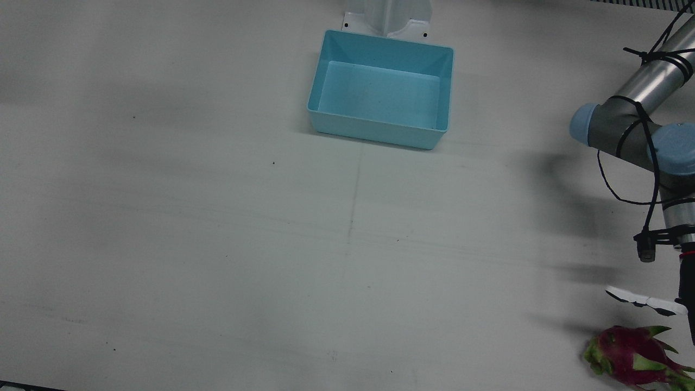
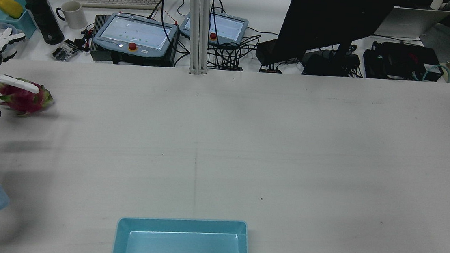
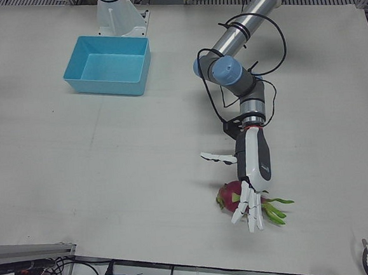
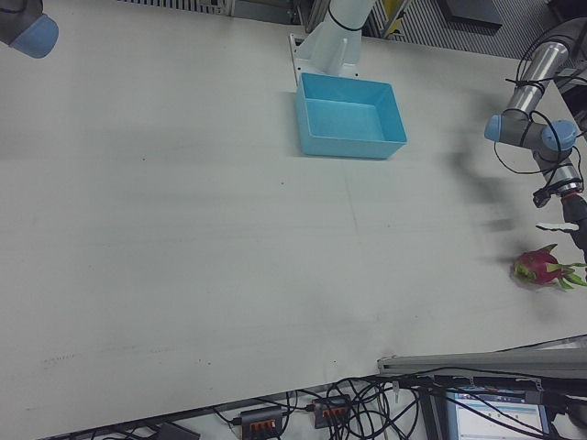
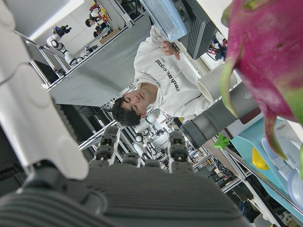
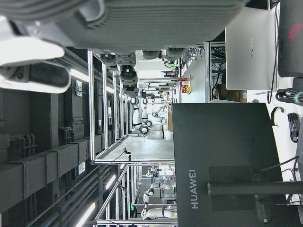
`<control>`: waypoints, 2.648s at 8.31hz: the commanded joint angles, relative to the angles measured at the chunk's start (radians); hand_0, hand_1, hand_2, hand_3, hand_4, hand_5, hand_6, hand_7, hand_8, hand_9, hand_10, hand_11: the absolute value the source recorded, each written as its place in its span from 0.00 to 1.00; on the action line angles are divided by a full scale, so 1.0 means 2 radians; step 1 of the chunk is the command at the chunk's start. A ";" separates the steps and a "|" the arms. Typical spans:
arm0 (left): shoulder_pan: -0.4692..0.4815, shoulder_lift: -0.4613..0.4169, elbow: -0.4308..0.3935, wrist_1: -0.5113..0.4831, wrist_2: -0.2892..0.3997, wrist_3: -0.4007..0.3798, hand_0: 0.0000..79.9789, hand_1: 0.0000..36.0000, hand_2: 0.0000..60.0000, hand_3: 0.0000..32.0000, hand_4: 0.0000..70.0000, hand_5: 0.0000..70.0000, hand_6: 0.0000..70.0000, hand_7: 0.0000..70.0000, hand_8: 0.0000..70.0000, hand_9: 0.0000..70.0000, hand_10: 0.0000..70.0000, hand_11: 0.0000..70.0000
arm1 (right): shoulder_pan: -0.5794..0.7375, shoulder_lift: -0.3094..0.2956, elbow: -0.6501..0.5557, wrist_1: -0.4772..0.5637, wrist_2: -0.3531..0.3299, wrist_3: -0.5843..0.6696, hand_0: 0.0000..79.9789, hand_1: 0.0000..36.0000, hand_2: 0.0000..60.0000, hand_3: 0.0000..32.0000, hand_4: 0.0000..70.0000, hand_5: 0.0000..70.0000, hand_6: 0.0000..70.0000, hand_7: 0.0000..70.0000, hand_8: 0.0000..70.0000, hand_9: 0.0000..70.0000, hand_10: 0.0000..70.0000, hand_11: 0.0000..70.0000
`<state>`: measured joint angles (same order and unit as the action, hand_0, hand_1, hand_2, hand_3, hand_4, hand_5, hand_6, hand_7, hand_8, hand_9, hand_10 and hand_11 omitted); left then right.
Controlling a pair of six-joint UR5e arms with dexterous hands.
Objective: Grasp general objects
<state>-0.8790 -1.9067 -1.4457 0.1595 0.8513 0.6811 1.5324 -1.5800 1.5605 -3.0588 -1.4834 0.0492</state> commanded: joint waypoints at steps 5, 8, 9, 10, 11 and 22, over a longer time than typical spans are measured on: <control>0.000 -0.001 0.000 0.000 0.000 0.000 0.61 0.37 0.00 0.00 0.02 0.15 0.00 0.10 0.00 0.00 0.02 0.06 | -0.001 0.000 0.001 0.000 0.000 0.001 0.00 0.00 0.00 0.00 0.00 0.00 0.00 0.00 0.00 0.00 0.00 0.00; 0.000 -0.001 0.001 0.000 0.000 0.002 0.61 0.37 0.00 0.00 0.01 0.18 0.00 0.10 0.00 0.00 0.02 0.05 | 0.000 0.000 0.001 0.000 0.000 0.000 0.00 0.00 0.00 0.00 0.00 0.00 0.00 0.00 0.00 0.00 0.00 0.00; 0.000 -0.001 0.001 0.000 0.000 0.002 0.61 0.37 0.00 0.00 0.01 0.19 0.00 0.10 0.00 0.00 0.02 0.05 | 0.000 0.000 0.000 0.000 0.000 0.000 0.00 0.00 0.00 0.00 0.00 0.00 0.00 0.00 0.00 0.00 0.00 0.00; 0.000 -0.001 0.001 0.000 0.000 0.002 0.61 0.37 0.00 0.00 0.01 0.19 0.00 0.10 0.00 0.00 0.02 0.05 | 0.000 0.000 0.000 0.000 0.000 0.001 0.00 0.00 0.00 0.00 0.00 0.00 0.00 0.00 0.00 0.00 0.00 0.00; 0.000 -0.001 0.001 0.000 0.000 0.002 0.61 0.37 0.00 0.00 0.02 0.20 0.00 0.10 0.00 0.00 0.02 0.06 | 0.000 0.000 0.000 0.000 0.000 0.001 0.00 0.00 0.00 0.00 0.00 0.00 0.00 0.00 0.00 0.00 0.00 0.00; -0.006 0.000 -0.007 -0.008 0.001 -0.008 0.62 0.43 0.04 0.00 0.01 0.20 0.00 0.09 0.00 0.00 0.01 0.04 | 0.000 0.000 0.001 0.000 0.000 0.000 0.00 0.00 0.00 0.00 0.00 0.00 0.00 0.00 0.00 0.00 0.00 0.00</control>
<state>-0.8809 -1.9089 -1.4483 0.1472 0.8514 0.6777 1.5325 -1.5800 1.5601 -3.0588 -1.4833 0.0497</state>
